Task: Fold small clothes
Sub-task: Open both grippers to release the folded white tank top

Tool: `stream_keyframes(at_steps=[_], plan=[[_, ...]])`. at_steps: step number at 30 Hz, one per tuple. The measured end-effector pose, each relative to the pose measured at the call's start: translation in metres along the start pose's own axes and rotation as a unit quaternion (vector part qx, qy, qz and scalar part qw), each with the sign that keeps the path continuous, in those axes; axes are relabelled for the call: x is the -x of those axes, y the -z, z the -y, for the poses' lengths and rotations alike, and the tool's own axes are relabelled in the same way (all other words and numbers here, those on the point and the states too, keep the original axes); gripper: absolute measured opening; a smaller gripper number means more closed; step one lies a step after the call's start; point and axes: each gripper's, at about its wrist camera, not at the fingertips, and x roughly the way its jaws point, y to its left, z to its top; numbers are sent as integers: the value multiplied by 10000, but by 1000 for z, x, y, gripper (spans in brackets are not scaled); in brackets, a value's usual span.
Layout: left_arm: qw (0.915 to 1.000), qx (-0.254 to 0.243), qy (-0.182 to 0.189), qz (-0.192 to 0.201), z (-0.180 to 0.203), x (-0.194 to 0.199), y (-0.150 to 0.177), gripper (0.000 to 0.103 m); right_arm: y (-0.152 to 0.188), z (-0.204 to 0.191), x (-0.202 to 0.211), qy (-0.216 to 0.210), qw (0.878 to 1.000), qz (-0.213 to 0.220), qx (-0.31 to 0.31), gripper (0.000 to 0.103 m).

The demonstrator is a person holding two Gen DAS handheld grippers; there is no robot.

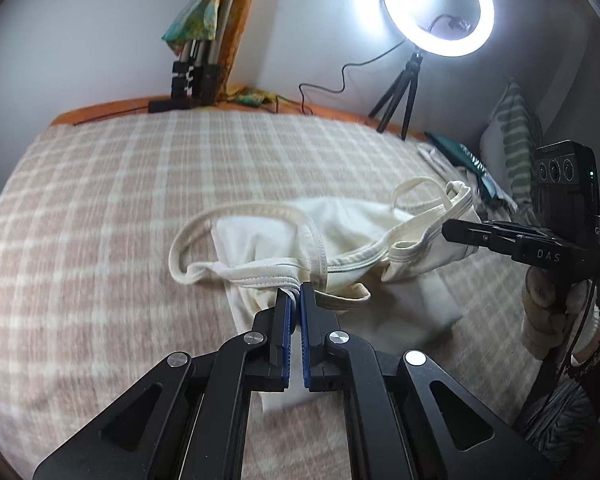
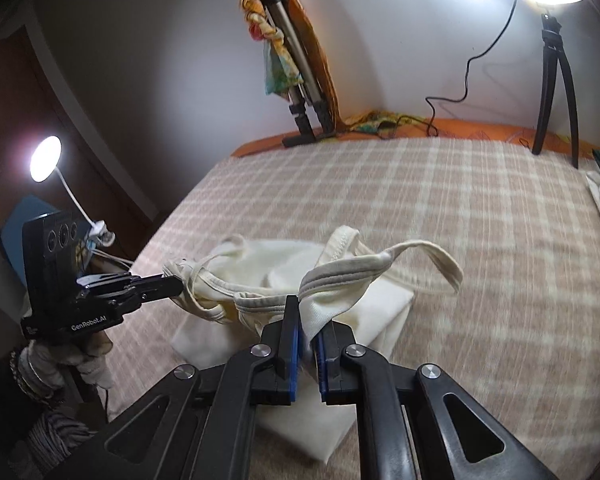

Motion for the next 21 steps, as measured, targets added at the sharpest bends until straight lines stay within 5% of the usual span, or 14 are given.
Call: stream_keyframes(at_steps=[13,21], plan=[[9957,-783,-187,-468,14,24,44,10,48,-3,33,30,9989,-450,155,25],[9964,-828,-182,-47,14,39,9,10,11,-12,54,-353,9989,17,297,25]])
